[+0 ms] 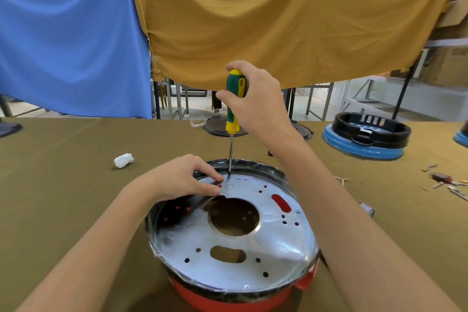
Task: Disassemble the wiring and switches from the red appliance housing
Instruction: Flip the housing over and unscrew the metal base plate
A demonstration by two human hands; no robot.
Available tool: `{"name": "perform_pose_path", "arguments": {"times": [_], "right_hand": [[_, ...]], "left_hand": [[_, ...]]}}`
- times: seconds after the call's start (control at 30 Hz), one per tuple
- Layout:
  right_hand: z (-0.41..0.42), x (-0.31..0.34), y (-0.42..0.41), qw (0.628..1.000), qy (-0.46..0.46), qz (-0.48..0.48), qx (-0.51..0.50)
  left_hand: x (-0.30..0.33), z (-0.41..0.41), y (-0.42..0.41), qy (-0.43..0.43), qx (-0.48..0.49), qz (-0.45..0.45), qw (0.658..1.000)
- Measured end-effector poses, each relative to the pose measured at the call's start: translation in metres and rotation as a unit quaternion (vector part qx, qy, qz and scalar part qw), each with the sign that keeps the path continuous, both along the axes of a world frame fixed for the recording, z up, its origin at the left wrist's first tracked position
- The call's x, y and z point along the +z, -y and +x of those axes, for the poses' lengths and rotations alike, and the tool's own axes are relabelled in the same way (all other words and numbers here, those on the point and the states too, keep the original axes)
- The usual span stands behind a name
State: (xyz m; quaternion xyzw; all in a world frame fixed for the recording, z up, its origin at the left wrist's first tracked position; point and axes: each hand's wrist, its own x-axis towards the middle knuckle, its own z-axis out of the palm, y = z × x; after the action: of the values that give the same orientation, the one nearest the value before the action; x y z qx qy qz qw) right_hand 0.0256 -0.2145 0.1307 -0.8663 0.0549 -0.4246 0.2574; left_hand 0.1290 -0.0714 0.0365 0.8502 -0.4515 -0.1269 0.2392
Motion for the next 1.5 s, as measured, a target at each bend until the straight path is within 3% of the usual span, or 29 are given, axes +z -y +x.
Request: {"name": "perform_pose_path", "arguments": {"times": [0.13,0.47,0.67,1.0,1.5], "right_hand": [[-0.0034,0.003,0.0007,0.999,-0.027,0.004,0.036],[0.0006,0.0004,0.0019,1.0,0.01,0.005,0.005],[-0.0004,0.0031,0.0012,0.999,-0.025,-0.007,0.047],[-0.0007,0.0018,0.0014,0.999,-0.006,-0.033,-0.001],[0.0025,-0.0009,0.0018,1.0,0.0,-0.011,0.017]], "left_hand": [[-0.0001,0.0002,-0.0007,0.003,0.002,0.002,1.0],[0.0002,0.0006,-0.0004,0.005,0.002,0.005,1.0],[0.0002,0.0003,-0.0004,0.005,-0.001,0.006,1.0],[-0.0004,0.0002,-0.0004,0.005,-0.005,0.002,1.0],[-0.0001,-0.0002,-0.0017,0.006,-0.008,-0.001,1.0]]}}
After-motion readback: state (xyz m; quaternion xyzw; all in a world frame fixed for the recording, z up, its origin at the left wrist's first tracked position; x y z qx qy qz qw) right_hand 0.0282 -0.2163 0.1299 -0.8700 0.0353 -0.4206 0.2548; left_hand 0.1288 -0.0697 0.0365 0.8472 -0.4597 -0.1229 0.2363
